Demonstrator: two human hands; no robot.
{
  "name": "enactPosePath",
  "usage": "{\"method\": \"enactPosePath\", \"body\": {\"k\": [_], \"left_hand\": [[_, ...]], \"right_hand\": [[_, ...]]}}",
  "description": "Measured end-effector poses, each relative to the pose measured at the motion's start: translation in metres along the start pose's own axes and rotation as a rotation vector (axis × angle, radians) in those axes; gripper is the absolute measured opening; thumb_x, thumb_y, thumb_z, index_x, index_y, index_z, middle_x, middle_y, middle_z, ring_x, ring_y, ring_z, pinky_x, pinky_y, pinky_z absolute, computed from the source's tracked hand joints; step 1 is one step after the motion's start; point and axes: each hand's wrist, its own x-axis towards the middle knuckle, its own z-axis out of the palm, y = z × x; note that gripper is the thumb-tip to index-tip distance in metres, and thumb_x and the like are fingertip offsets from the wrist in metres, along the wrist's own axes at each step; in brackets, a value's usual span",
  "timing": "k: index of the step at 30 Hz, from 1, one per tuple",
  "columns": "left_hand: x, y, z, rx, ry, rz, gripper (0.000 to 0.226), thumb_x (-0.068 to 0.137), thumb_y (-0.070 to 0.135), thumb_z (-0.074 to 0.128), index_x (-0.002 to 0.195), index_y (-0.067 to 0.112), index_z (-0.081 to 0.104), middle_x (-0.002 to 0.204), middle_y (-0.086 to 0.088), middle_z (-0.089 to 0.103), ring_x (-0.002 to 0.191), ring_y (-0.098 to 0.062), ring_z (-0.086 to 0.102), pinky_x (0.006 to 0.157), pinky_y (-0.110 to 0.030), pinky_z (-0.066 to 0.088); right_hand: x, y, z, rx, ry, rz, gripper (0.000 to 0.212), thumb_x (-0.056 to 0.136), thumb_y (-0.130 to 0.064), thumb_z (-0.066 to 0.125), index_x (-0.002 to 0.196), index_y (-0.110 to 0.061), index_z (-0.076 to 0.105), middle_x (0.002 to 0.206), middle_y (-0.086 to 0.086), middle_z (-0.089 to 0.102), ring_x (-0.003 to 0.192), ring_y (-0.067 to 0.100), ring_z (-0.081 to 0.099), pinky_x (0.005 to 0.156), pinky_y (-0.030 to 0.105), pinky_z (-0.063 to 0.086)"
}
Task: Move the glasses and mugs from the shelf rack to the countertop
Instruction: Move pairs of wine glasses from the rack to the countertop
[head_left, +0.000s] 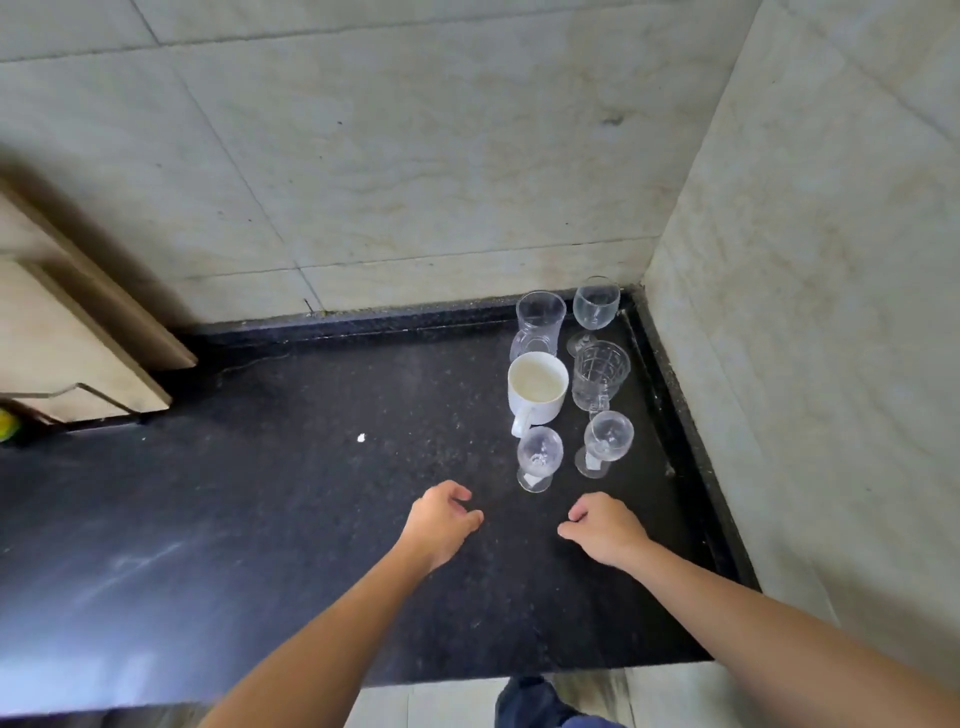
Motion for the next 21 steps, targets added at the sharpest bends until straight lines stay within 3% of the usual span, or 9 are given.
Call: {"method": "enactPosePath", "body": {"k": [2,7,12,17,21], "left_hand": [[-0.028,-0.024,-0.017,0.022,0.054,-0.013,0.032,0.087,0.027,0.062,0.116,0.014,0.059,0.095,0.001,0.063,0.079,-0.014,0.059,0.057,-0.016,0.043],[-0.128,-0.120,-0.057,0.031,0.249,-0.080,0.030,0.088,0.028,0.060,0.115,0.014,0.060,0.104,-0.004,0.067,0.094,-0.022,0.063,0.080,-0.026,0.047],[-0.255,-0.228,-0.079,-0.007,0.445,-0.217,0.031,0.084,0.025,0.061,0.112,0.013,0.063,0.104,-0.007,0.070,0.099,-0.026,0.064,0.079,-0.028,0.046],[-0.388,-0.330,-0.084,-0.041,0.622,-0.379,0.025,0.079,0.025,0.057,0.101,0.015,0.062,0.103,-0.009,0.069,0.099,-0.029,0.063,0.075,-0.030,0.045],[-0.479,-0.399,-0.076,-0.104,0.774,-0.547,0.031,0.084,0.029,0.057,0.111,0.016,0.061,0.112,-0.007,0.067,0.106,-0.027,0.060,0.084,-0.033,0.048]], "right_hand": [[-0.017,-0.023,0.016,-0.100,-0.040,-0.095,0.028,0.077,-0.038,0.063,0.099,-0.020,0.065,0.097,0.000,0.069,0.088,0.021,0.066,0.079,0.037,0.055],[-0.079,-0.098,0.078,-0.319,-0.077,-0.416,0.028,0.083,-0.039,0.060,0.108,-0.027,0.065,0.105,-0.005,0.069,0.095,0.021,0.064,0.077,0.031,0.048],[-0.169,-0.163,0.160,-0.540,-0.137,-0.714,0.028,0.088,-0.037,0.058,0.113,-0.025,0.062,0.101,-0.005,0.070,0.094,0.022,0.064,0.080,0.034,0.051],[-0.272,-0.223,0.257,-0.755,-0.215,-1.033,0.031,0.090,-0.040,0.056,0.118,-0.026,0.059,0.111,-0.002,0.067,0.094,0.022,0.064,0.079,0.036,0.054],[-0.353,-0.262,0.333,-0.867,-0.276,-1.303,0.030,0.090,-0.041,0.054,0.115,-0.026,0.060,0.113,-0.001,0.067,0.099,0.023,0.062,0.083,0.035,0.051]]}}
